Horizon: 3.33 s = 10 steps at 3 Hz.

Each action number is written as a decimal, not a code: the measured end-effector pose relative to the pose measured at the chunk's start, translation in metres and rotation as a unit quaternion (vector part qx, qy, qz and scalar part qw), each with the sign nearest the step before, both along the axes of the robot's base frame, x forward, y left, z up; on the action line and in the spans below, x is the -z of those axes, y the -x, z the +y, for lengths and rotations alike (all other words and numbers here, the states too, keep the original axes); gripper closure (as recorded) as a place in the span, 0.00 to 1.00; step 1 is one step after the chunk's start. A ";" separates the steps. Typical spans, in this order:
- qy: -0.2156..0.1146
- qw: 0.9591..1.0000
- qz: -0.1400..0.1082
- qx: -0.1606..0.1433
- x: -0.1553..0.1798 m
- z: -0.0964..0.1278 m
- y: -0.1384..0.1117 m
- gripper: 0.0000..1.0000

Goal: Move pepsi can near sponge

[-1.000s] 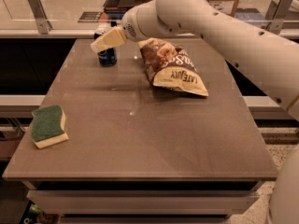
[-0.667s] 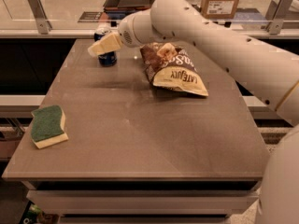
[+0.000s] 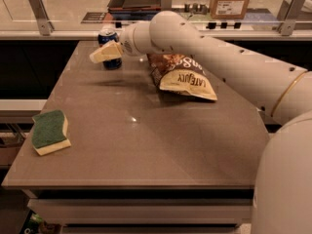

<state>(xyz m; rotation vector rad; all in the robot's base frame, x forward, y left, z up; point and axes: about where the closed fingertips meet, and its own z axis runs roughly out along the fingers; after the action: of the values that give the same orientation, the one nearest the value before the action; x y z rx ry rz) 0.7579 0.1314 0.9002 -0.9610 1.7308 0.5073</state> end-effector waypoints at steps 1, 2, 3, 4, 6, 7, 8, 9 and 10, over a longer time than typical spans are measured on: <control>-0.011 1.000 -0.011 0.008 0.003 0.002 -0.014 0.00; -0.023 1.000 -0.015 0.012 0.006 0.004 -0.025 0.00; -0.036 0.999 -0.014 0.009 0.009 0.005 -0.032 0.18; -0.035 0.999 -0.014 0.007 0.011 0.008 -0.032 0.43; -0.035 0.999 -0.012 0.004 0.012 0.012 -0.031 0.88; -0.035 0.999 -0.011 0.003 0.013 0.014 -0.030 1.00; -0.034 0.999 -0.009 -0.005 0.011 0.018 -0.028 1.00; -0.041 0.999 0.008 -0.020 0.001 0.015 -0.021 1.00; -0.047 0.998 0.020 -0.031 -0.014 0.008 -0.007 1.00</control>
Offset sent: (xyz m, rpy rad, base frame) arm 0.0407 0.0015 -0.0068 0.0816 -0.0450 -0.0392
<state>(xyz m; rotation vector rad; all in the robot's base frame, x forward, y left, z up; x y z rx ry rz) 0.7649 0.1391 0.9143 -0.9439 1.7021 0.6471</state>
